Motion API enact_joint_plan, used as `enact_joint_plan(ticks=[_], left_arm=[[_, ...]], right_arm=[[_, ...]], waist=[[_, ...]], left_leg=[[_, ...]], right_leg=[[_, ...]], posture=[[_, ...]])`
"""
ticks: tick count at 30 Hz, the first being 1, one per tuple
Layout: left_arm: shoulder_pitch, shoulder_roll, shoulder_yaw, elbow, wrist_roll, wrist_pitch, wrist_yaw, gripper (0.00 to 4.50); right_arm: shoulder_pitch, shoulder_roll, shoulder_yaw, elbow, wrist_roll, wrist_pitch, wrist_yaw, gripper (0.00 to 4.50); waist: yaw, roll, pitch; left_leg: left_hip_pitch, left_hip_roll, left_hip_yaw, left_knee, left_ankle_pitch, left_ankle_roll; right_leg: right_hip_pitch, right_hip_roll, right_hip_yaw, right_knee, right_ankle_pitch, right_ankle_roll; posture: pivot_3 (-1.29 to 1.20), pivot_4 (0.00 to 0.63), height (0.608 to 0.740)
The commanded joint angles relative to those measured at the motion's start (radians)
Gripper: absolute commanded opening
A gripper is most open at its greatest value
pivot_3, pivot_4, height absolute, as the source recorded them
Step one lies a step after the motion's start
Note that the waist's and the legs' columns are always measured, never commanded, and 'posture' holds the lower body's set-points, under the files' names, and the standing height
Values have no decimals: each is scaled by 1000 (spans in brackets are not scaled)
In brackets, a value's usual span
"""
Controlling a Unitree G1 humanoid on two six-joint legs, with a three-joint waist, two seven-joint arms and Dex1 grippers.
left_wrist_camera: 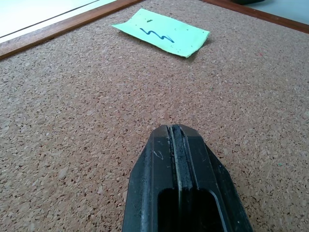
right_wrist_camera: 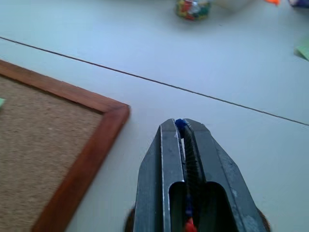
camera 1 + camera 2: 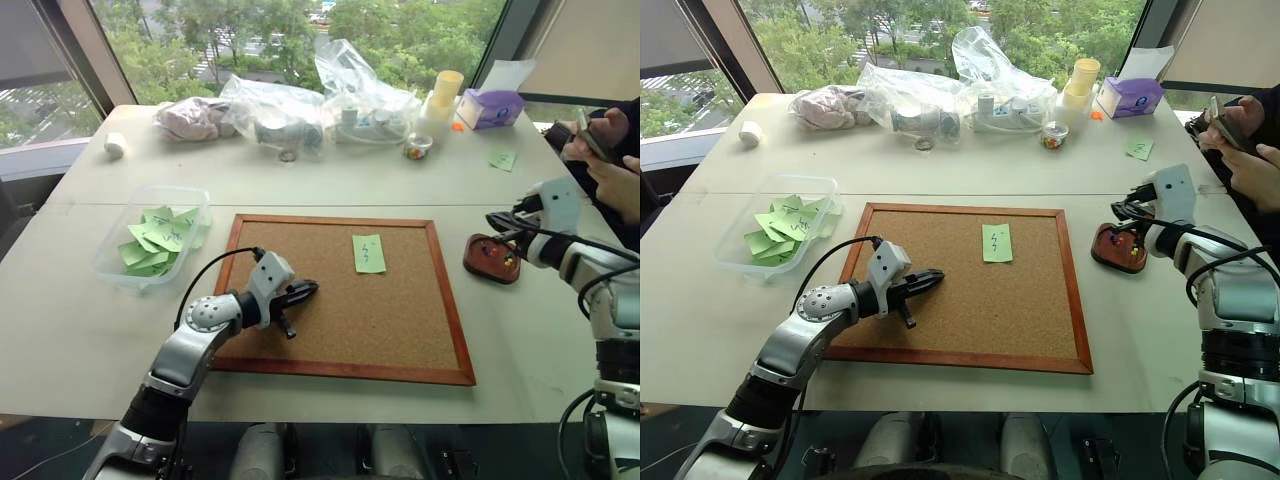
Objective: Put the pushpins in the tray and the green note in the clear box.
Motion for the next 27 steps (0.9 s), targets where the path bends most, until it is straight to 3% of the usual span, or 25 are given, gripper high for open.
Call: enact_joint_plan(ticks=[1,27], left_arm=[[40,10,-43,53,46,27,7,0],[51,9,-63,54,55,11,27,0]], right_arm=[[-18,-13,-19,39,-17,-36,-18,47],[-33,-37,15,251,-42,-52,64,47]], waist=[[0,0,0],[2,0,0]], left_leg=[[0,0,0,0,0,0],[1,0,0,0,3,-5]], right_leg=[[0,0,0,0,0,0],[2,0,0,0,0,0]], posture=[[0,150,740],[0,150,740]])
